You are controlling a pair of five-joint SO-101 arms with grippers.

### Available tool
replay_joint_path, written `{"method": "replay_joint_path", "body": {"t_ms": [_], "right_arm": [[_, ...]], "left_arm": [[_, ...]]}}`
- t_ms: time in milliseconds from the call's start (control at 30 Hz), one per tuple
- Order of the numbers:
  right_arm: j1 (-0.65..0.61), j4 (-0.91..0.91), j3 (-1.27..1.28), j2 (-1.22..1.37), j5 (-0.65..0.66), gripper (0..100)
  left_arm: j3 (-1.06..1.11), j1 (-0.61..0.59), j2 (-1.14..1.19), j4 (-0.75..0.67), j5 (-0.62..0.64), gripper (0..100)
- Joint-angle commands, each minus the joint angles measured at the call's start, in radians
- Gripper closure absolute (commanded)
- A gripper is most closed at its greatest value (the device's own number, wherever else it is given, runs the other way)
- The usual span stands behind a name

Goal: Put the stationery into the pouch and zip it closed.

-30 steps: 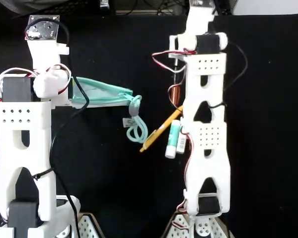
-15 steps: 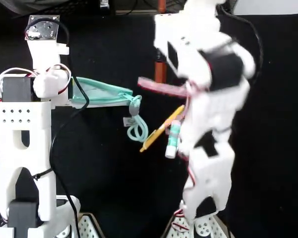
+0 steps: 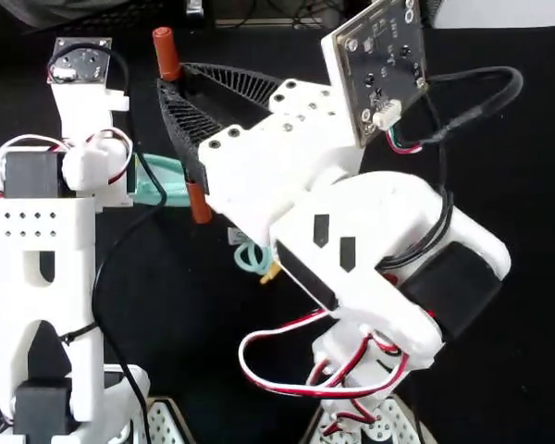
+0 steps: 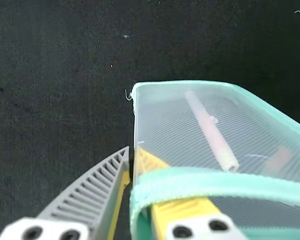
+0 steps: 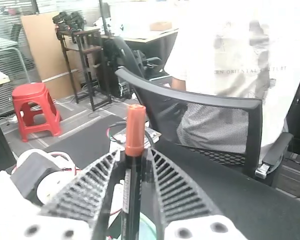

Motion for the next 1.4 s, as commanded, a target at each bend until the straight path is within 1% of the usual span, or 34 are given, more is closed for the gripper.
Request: {"method": "replay_joint_path", "body": {"t_ms": [0,33,100,200,267,467,700,767,967,1100,1233,1367], "right_arm": [[-0.015,0.002,-0.019,-0.027,0.014,98.7],[-0.015,0.002,-0.019,-0.031,0.018,98.7],[-0.034,0.002,-0.022,-0.042,0.078,98.7],[-0.106,0.003,-0.021,-0.093,0.215,98.7],[-0.150,0.003,-0.021,-0.137,0.256,98.7],[-0.163,0.005,-0.018,-0.255,0.192,98.7],[-0.160,0.005,0.015,-0.420,0.193,98.7],[-0.152,0.005,0.102,-0.460,0.190,98.7],[-0.107,-0.003,0.498,-0.598,0.153,98.7],[-0.107,-0.035,0.627,-0.722,0.155,98.7],[-0.107,-0.135,0.823,-0.820,0.155,98.7],[-0.107,-0.321,1.136,-0.929,0.155,98.6]], "left_arm": [[-0.004,0.007,-0.005,0.011,0.000,97],[-0.004,0.007,-0.005,0.011,0.000,97],[-0.004,0.007,-0.005,0.008,0.000,97],[-0.004,0.012,-0.005,0.006,0.000,97],[-0.005,0.010,-0.005,0.006,0.000,97],[-0.005,0.007,-0.005,0.008,0.000,97],[-0.005,0.008,-0.005,0.003,0.000,97],[-0.005,0.013,-0.005,0.003,0.002,97],[-0.005,0.010,-0.006,0.003,0.002,97],[-0.005,0.015,-0.006,0.003,0.002,97],[-0.007,0.015,-0.006,0.003,0.002,97],[-0.007,0.015,-0.006,0.008,0.002,97]]}}
